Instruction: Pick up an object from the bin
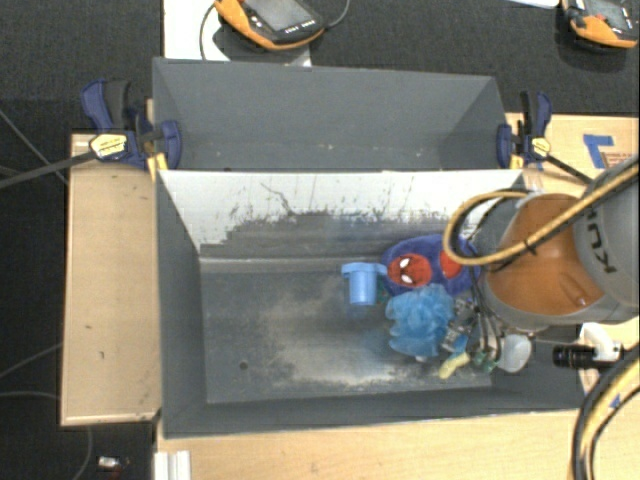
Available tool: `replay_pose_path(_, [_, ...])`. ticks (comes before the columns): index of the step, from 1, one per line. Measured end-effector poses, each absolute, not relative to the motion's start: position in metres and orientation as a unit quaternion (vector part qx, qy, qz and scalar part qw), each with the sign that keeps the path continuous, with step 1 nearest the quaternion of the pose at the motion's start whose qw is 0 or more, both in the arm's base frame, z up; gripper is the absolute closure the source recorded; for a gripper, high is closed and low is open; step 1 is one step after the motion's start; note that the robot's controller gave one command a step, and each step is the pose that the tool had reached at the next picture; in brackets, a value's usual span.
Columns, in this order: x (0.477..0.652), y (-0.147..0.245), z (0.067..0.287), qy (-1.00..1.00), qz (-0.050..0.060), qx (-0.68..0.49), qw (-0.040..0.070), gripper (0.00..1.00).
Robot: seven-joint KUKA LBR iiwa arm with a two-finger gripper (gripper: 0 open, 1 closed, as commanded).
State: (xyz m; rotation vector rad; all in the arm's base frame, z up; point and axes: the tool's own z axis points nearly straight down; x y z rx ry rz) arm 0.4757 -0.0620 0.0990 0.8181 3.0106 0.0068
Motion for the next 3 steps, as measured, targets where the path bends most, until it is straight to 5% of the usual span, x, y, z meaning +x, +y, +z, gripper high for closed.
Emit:
replay_pose_path(1, [0.476,-0.062,0.116,0.965,0.002,0.261,0.012,1.00])
replay_pose_path(2, [0.477,-0.062,0.195,0.966,0.002,0.259,0.013,1.00])
replay_pose_path(3, [0.476,-0.062,0.201,0.966,0.002,0.258,0.010,1.00])
